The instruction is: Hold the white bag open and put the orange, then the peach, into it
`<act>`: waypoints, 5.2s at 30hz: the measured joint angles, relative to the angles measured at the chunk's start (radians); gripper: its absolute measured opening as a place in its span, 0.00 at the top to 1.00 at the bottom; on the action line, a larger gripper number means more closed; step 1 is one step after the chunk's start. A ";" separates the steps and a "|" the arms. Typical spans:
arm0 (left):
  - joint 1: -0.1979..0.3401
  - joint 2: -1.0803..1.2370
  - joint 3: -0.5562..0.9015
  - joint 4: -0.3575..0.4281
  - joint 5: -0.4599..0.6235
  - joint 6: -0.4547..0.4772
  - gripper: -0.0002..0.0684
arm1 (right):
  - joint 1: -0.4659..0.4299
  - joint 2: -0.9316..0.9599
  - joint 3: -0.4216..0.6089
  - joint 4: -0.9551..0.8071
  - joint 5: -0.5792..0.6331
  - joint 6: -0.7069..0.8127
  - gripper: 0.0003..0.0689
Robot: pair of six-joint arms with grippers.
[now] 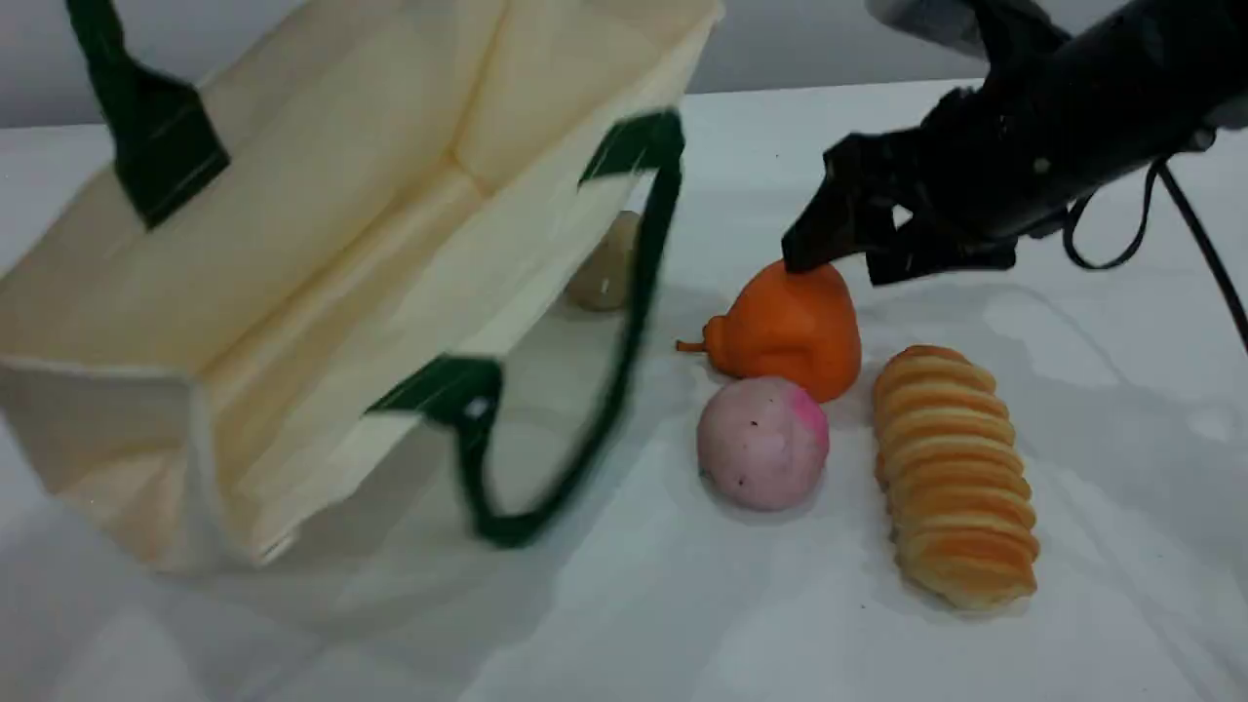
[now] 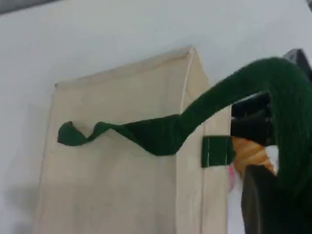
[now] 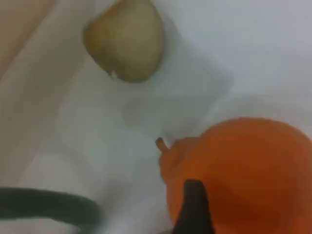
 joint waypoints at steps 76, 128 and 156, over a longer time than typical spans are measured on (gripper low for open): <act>-0.023 0.037 0.000 -0.015 0.031 0.023 0.91 | 0.124 -0.503 -0.004 -0.325 0.249 0.307 0.96; -0.023 0.036 0.000 -0.118 0.056 0.078 0.91 | 0.437 -0.095 -0.176 0.017 -0.076 0.001 0.76; -0.023 0.026 0.000 -0.113 0.063 0.097 0.91 | 0.435 -0.455 0.229 -0.169 -0.448 0.026 0.17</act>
